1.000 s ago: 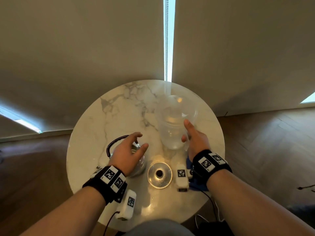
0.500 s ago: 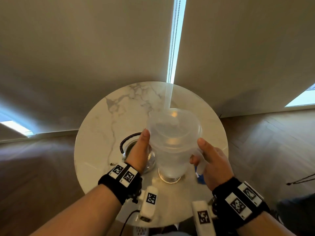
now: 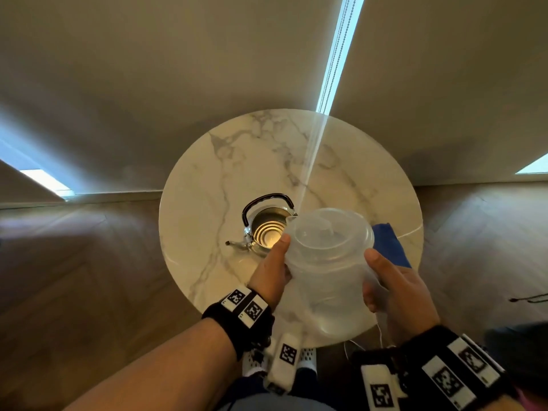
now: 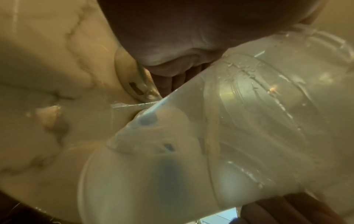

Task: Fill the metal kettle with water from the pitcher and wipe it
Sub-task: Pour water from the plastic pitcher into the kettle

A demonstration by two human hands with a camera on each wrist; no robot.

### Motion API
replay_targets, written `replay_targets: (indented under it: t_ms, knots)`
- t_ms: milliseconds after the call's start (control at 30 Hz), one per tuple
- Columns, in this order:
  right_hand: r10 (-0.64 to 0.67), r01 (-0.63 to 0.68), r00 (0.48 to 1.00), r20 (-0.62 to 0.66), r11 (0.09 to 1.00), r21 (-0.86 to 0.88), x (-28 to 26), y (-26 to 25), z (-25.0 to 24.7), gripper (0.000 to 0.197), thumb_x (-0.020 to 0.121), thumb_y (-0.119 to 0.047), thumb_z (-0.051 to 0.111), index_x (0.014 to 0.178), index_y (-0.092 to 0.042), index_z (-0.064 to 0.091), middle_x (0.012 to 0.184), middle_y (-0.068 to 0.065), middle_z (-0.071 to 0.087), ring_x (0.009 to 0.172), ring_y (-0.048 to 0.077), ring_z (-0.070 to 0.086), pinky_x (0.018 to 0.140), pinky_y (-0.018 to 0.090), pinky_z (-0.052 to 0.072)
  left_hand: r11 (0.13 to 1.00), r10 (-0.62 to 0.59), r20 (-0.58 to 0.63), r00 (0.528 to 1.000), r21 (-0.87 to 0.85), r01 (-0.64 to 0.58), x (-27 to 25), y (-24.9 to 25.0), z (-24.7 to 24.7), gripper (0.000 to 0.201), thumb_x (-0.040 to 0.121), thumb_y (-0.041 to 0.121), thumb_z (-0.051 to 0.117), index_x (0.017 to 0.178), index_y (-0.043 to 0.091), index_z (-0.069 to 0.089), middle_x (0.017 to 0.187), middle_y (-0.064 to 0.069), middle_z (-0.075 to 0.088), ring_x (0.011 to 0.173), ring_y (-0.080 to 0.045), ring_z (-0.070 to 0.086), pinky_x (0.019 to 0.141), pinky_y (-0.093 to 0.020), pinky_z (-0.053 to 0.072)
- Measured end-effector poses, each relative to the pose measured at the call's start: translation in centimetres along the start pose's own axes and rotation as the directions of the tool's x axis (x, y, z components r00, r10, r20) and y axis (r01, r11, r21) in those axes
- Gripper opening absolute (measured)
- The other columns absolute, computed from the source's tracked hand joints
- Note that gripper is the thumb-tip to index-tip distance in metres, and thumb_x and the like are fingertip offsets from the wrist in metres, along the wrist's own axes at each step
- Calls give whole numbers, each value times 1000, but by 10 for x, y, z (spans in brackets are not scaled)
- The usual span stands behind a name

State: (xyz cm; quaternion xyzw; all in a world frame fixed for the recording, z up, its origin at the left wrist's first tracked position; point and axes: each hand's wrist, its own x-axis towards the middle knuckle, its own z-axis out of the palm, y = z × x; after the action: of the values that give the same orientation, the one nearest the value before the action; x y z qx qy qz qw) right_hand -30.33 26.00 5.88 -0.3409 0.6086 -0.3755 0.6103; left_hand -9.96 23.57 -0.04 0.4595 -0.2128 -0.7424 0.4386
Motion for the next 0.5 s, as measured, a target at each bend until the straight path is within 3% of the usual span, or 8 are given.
replay_targets:
  t_ms: [100,200,267,367,500]
  knots:
    - [13,-13,1000,-1,998,-69,6,3,0,61,50,-77,81,54,-19,62,53,5,50,51,20,43,57,38,39,999,-32,-66,997,-12,31,5,-12,-8,54,93,54,45,133,20,58,123,-4,72,116,-18,67,102,-39,51]
    - [31,-32,999,-17,994,-101,15,5,1,66,60,-70,75,72,-5,67,56,7,54,55,24,45,59,40,40,998,-68,-136,988,-3,68,11,-20,-13,46,99,53,41,128,24,61,119,-2,74,112,-17,70,106,-44,49]
    - [40,-42,999,-21,992,-119,19,3,4,61,68,-67,74,68,-7,63,57,7,54,53,23,45,58,40,39,995,-104,-171,980,-22,101,14,-21,-13,46,98,55,40,121,23,65,115,-6,75,109,-20,71,105,-45,50]
    - [62,-67,997,-35,983,-170,26,-2,10,57,77,-63,71,76,-7,60,57,6,56,53,22,45,60,40,40,991,-135,-223,965,-52,127,19,-22,-14,50,96,58,42,123,23,66,116,-8,75,111,-24,70,105,-48,50]
    - [106,-113,993,-48,973,-203,36,-8,17,65,64,-73,73,76,-10,60,56,4,56,54,21,45,62,41,41,991,-135,-260,956,-57,125,24,-22,-16,54,94,59,41,128,24,63,120,-7,73,114,-25,69,106,-50,49]
